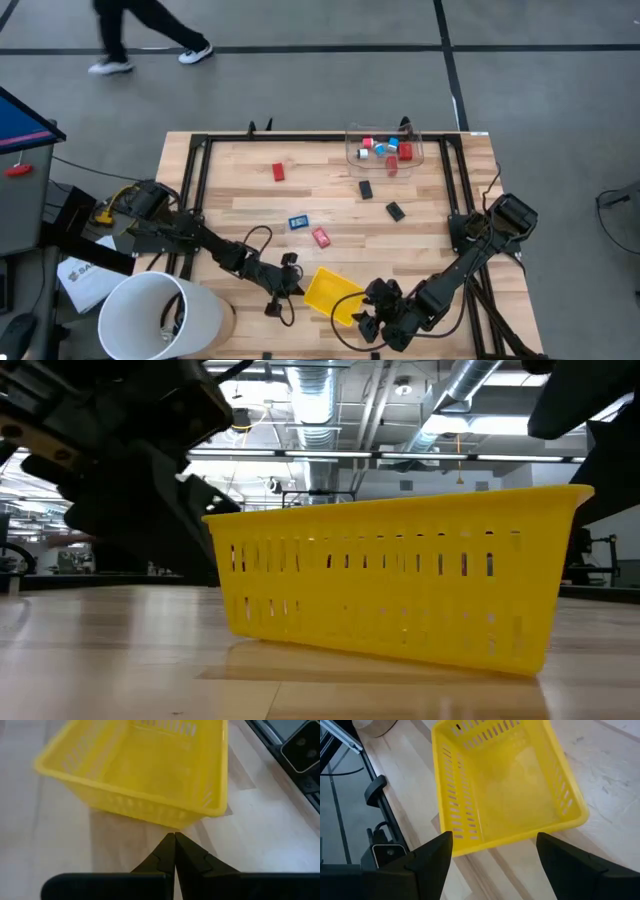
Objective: Pick & Place Office items
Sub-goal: Adjust the yellow bin slightly, then put the blue digital clock into the yellow bin
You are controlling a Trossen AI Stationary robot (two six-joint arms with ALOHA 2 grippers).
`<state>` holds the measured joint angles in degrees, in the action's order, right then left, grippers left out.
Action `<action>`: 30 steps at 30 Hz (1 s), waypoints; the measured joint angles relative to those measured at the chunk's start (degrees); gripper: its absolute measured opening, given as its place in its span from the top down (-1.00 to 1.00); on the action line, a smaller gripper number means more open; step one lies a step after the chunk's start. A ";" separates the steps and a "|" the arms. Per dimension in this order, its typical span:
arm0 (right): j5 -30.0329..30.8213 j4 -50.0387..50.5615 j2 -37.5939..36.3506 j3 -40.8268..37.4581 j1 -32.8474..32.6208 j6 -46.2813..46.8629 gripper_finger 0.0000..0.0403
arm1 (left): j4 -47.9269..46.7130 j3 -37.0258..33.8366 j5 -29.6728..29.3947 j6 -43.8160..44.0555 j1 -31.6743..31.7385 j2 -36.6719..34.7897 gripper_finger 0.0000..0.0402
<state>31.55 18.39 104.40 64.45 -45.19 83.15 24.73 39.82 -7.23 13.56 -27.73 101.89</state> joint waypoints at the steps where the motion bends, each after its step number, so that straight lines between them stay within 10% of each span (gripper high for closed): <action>1: 0.02 0.16 0.00 0.00 0.14 -0.27 -0.39 | 0.16 0.70 0.68 0.04 0.00 0.83 1.00; 30: 1.59 0.07 0.00 -0.02 4.18 -9.22 -0.39 | -3.26 5.46 2.59 -2.14 -1.44 3.27 1.00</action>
<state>33.14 18.46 104.40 64.42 -41.01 73.93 21.47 45.28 -4.64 11.42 -29.17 105.16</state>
